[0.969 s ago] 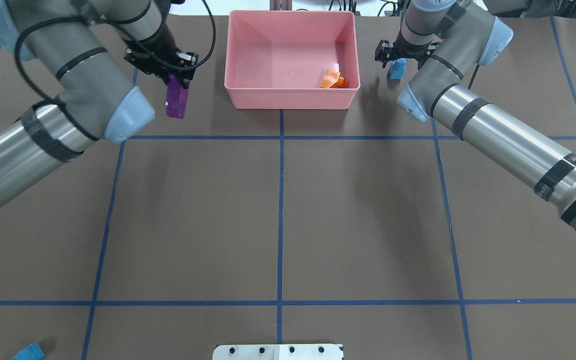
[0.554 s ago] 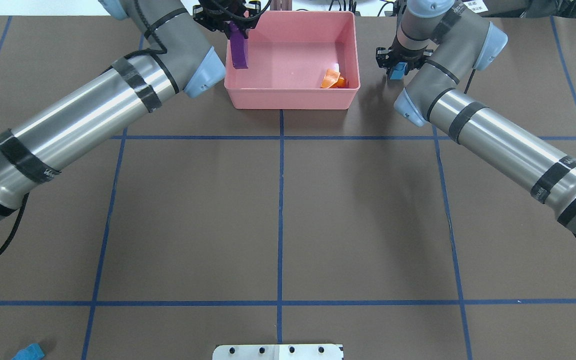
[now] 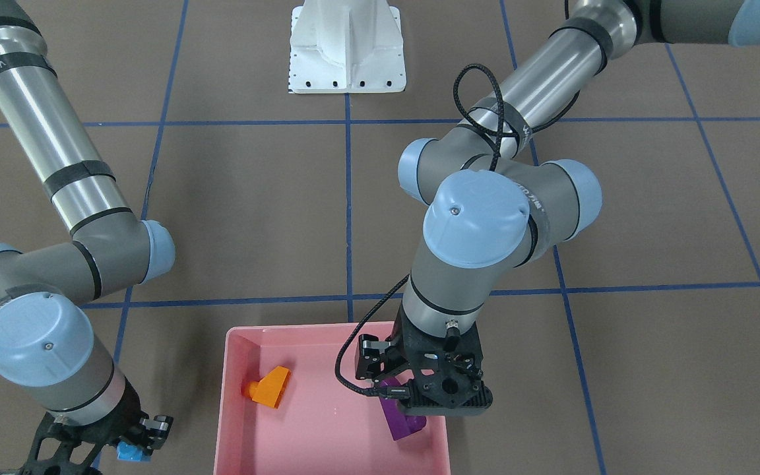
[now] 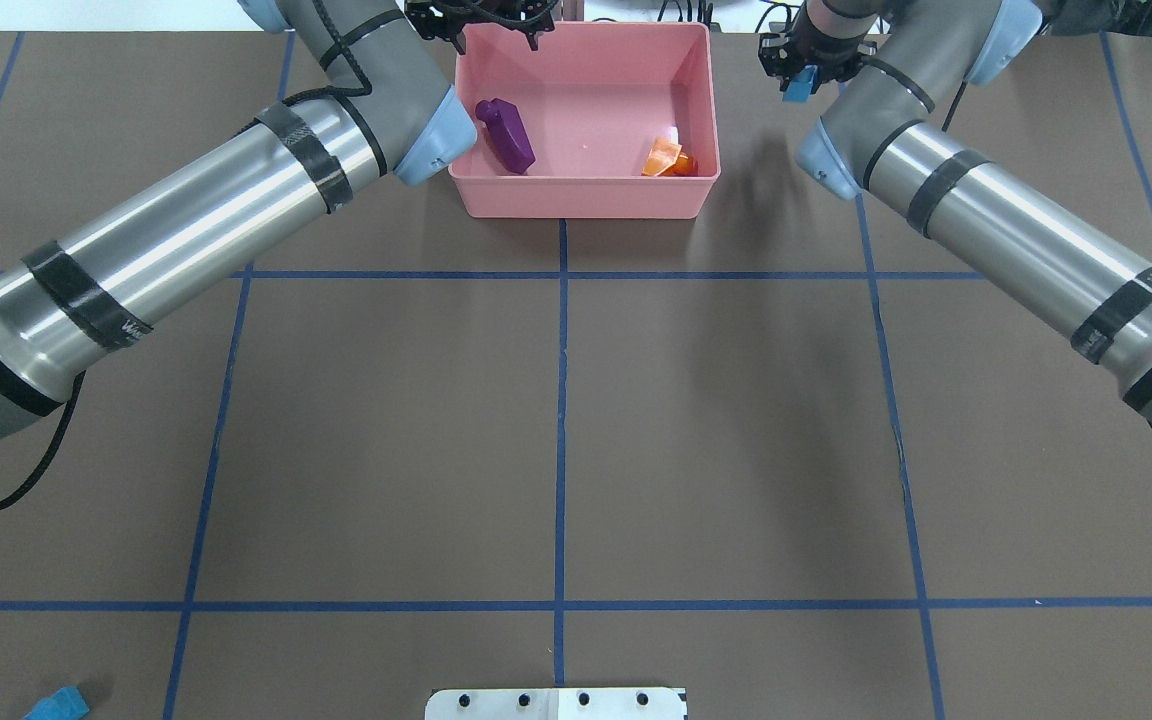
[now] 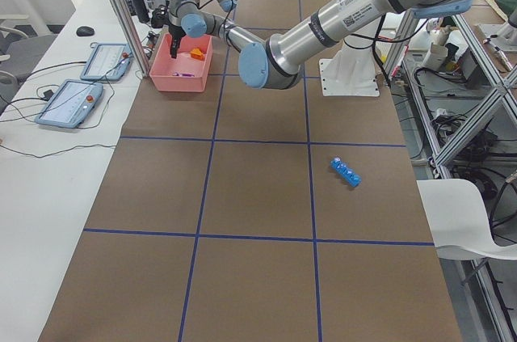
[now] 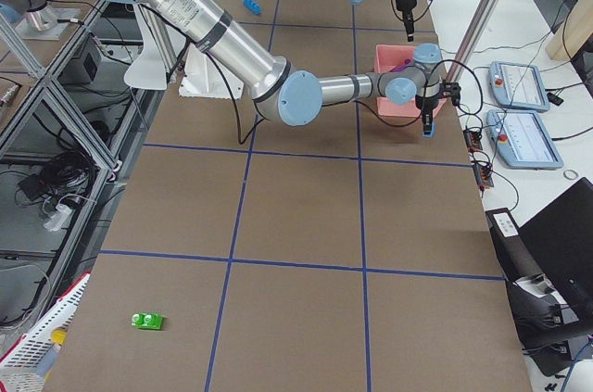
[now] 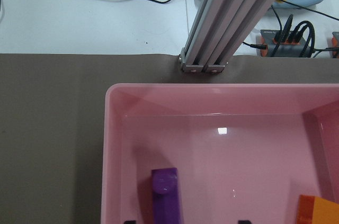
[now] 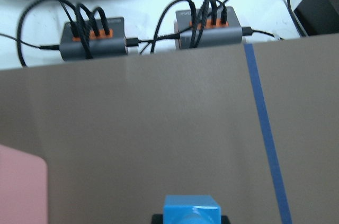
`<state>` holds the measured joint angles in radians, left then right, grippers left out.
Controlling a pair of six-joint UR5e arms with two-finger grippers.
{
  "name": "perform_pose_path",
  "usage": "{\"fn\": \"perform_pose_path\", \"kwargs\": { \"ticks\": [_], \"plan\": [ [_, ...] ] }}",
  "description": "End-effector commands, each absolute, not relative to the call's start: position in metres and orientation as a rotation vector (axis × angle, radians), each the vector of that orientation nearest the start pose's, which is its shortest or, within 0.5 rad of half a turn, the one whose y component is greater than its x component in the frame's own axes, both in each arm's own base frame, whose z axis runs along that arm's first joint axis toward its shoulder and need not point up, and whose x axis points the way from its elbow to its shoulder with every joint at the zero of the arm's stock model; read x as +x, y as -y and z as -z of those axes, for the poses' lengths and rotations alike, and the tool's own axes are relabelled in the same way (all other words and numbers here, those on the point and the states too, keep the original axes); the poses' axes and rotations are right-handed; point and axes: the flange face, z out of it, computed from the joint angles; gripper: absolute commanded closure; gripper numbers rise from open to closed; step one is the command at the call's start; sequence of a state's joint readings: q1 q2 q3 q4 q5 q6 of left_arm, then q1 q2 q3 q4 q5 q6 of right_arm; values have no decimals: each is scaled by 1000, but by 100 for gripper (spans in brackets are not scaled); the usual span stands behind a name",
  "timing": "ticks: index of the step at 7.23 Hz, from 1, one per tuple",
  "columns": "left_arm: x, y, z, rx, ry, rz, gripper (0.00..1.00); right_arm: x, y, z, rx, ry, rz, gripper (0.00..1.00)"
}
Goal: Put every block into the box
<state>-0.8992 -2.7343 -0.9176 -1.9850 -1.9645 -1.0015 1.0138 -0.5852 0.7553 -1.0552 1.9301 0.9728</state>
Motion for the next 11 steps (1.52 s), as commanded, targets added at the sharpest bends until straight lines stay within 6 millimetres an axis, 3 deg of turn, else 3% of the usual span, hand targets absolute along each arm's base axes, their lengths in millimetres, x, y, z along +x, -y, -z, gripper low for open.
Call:
{"fn": "perform_pose_path", "kwargs": {
  "ticks": [1,2,3,4,5,6,7,8,9,10,11],
  "plan": [
    [442,716,-84,264,-889,122,0,-373,814,-228,238,768,-417,100],
    [421,694,-99,249,-888,81,0,-403,798,-194,209,820,-480,100],
    [396,658,-139,250,-880,20,0,-445,776,-185,202,832,-462,100],
    [363,612,-185,253,-859,-59,0,-474,760,-183,203,828,-441,100],
    [330,560,-249,240,-831,-129,0,-495,747,-188,191,823,-418,100],
    [296,508,-301,232,-804,-186,0,-516,733,-190,176,822,-394,100],
    [287,457,-337,197,-781,-255,0,-527,725,-191,168,820,-380,100],
    [293,406,-371,133,-747,-315,0,-535,719,-196,161,817,-371,100],
    [285,354,-410,83,-689,-413,0,-535,719,-193,160,821,-369,70],
    [275,308,-431,71,-617,-499,0,-530,720,-189,161,829,-364,1],
    [278,276,-449,15,-584,-562,0,-513,727,-177,161,858,-360,0]
  ]
}}
